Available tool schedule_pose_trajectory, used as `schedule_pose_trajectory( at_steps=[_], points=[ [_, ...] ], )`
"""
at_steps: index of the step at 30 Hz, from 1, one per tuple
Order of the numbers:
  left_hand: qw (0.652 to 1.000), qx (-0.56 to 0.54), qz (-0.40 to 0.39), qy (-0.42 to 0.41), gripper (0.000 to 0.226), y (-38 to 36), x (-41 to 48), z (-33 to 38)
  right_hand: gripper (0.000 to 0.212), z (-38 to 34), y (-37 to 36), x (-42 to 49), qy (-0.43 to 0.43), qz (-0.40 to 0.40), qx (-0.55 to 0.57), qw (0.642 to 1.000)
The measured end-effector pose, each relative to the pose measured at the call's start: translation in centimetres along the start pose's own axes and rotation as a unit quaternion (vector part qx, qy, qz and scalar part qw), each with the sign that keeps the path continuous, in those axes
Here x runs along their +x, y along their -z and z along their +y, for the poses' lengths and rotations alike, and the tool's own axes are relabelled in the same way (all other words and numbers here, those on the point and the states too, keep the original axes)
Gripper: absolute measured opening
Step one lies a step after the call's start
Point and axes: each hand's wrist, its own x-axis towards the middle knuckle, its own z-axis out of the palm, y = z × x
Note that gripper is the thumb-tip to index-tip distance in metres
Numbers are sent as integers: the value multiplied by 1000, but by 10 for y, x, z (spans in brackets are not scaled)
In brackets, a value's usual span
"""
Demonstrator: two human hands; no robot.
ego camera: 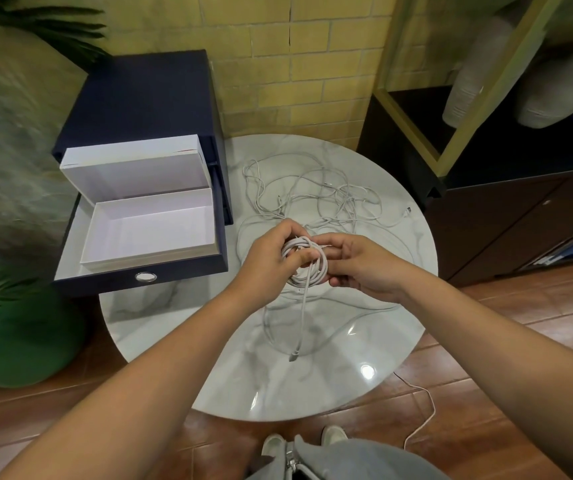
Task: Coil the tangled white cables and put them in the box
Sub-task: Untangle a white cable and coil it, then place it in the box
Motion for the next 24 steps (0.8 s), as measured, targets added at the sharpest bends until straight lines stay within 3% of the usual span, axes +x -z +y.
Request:
schedule_pose_trajectory(
  at_steps=[7, 12, 15, 18, 20, 21, 24],
  points=[
    [999, -31, 0, 22, 17, 1, -1, 2, 33, -4, -2, 0, 22, 6, -38, 999],
    [996, -47, -16, 74, 14, 3, -2, -4, 31, -3, -5, 0, 88, 37, -147, 984],
    [994, -47, -28, 97, 15, 3, 0, -5, 25, -2, -2, 0, 146, 57, -280, 947],
    [992, -35, -46, 109, 15, 3, 3, -3, 23, 0, 0, 1, 205, 77, -451, 865],
    [992, -37, -48, 107, 15, 3, 3, -2, 21, 3, -1, 2, 220, 95, -486, 841],
    [993, -40, -42, 102, 15, 4, 3, -1, 21, 4, 0, 3, 214, 105, -450, 861],
    [994, -59, -9, 90, 15, 3, 1, -1, 21, 2, 3, 2, 103, 64, -203, 972]
  ],
)
